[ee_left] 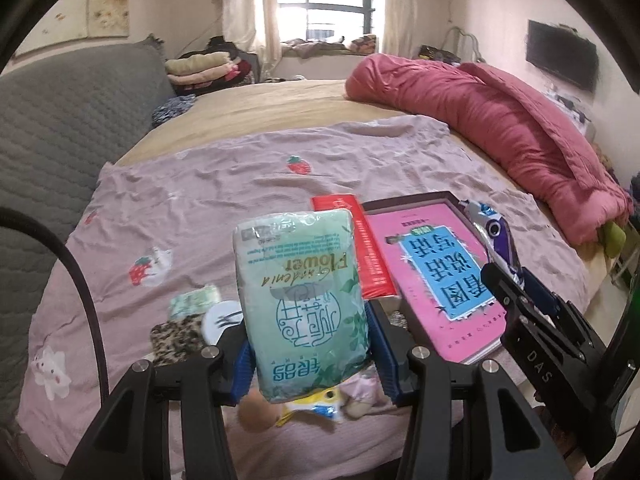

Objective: Organize soft objects
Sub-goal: 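Carry the tissue pack and snack bag over the pink tray with both tools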

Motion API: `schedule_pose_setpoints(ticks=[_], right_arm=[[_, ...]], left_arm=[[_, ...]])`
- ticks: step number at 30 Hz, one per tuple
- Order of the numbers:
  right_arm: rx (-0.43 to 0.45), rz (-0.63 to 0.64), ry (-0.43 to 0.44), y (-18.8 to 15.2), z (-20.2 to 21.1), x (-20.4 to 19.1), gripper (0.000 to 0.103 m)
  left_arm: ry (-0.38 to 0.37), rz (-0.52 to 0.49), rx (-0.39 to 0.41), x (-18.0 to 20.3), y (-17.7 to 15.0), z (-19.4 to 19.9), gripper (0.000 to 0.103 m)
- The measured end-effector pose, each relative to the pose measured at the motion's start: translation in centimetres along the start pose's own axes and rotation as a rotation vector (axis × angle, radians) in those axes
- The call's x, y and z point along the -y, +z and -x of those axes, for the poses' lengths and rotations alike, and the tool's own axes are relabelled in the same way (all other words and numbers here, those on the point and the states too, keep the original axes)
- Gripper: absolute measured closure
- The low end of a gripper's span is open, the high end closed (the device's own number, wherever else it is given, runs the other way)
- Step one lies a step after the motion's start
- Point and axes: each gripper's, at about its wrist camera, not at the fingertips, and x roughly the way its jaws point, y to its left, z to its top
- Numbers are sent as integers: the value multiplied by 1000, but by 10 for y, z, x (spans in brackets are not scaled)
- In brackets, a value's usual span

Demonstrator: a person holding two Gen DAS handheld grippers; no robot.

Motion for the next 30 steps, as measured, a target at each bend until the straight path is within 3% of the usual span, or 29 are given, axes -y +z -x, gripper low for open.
schedule_pose_setpoints(ticks=[13, 18, 30], right_arm=[[33, -98, -136, 10, 4, 77, 48], [2, -126, -176, 7, -2, 102, 48], [-111, -157, -231, -6, -28, 138, 48]], left_arm=[[-25, -128, -16, 77, 7, -21, 53], [-39, -166, -28, 99, 8, -36, 53], [-142, -204, -150, 150, 4, -106, 53]])
